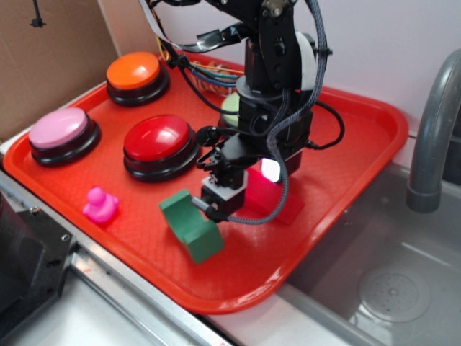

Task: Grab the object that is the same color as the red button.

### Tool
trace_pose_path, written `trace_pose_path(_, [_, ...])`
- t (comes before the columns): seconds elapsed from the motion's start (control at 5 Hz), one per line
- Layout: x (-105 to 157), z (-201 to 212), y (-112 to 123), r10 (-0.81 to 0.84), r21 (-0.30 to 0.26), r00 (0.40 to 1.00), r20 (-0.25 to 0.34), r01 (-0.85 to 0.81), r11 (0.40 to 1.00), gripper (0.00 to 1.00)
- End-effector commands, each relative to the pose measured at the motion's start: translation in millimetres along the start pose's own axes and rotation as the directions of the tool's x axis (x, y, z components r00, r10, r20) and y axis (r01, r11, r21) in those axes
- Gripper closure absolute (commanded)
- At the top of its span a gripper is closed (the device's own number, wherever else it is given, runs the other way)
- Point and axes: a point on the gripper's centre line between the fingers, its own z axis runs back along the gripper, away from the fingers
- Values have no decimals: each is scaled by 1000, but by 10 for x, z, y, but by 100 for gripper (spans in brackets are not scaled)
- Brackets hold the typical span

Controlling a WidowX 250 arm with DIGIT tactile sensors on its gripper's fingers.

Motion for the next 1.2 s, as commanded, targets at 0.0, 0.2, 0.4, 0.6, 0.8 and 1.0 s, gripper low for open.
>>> trace_pose_path(0.0, [-191,-156,-103,84,5,996,-29,-84,996,24])
trace_pose_path(0.2, [-242,-233,-98,111,0,993,-33,-111,994,100])
trace_pose_path(0.4, [-255,-231,-99,141,1,990,-6,-141,990,100])
trace_pose_path(0.6, [-321,-78,-129,295,-10,955,22,-295,955,100])
trace_pose_path(0.8, [-521,389,-223,521,-53,854,14,-519,853,100])
trace_pose_path(1.0, [-634,849,-431,713,-77,698,70,-709,701,100])
